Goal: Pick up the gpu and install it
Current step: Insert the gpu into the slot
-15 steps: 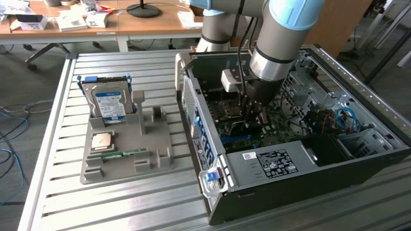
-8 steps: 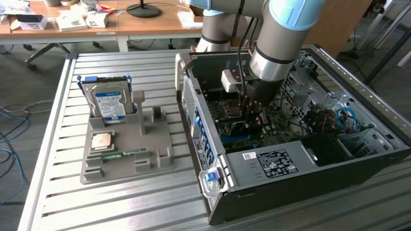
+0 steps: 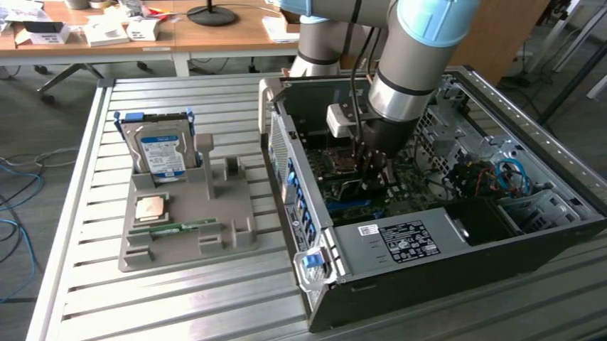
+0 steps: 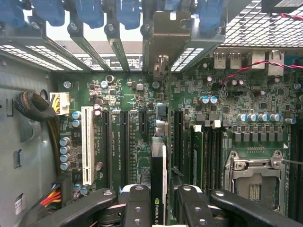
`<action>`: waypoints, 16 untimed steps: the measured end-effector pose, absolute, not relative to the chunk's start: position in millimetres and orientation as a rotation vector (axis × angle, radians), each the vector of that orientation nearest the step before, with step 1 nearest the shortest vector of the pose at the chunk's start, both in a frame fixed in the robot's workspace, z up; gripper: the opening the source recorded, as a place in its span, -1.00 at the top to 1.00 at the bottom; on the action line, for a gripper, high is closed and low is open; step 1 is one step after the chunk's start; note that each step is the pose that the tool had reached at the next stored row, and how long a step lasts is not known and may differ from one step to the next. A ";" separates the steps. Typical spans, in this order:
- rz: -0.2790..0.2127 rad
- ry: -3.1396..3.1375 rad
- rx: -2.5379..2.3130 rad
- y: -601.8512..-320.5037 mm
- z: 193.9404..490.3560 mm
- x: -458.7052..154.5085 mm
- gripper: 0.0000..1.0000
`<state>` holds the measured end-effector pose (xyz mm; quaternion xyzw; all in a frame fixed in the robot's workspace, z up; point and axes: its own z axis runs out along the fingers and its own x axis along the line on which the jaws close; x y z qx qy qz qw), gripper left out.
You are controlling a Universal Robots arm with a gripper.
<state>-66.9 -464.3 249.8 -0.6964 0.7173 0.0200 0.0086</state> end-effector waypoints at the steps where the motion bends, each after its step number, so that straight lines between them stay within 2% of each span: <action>1: 0.062 2.241 -2.176 -464.3 249.7 -66.9 0.47; 16: 0.063 2.241 -2.176 -464.3 248.2 -67.6 0.47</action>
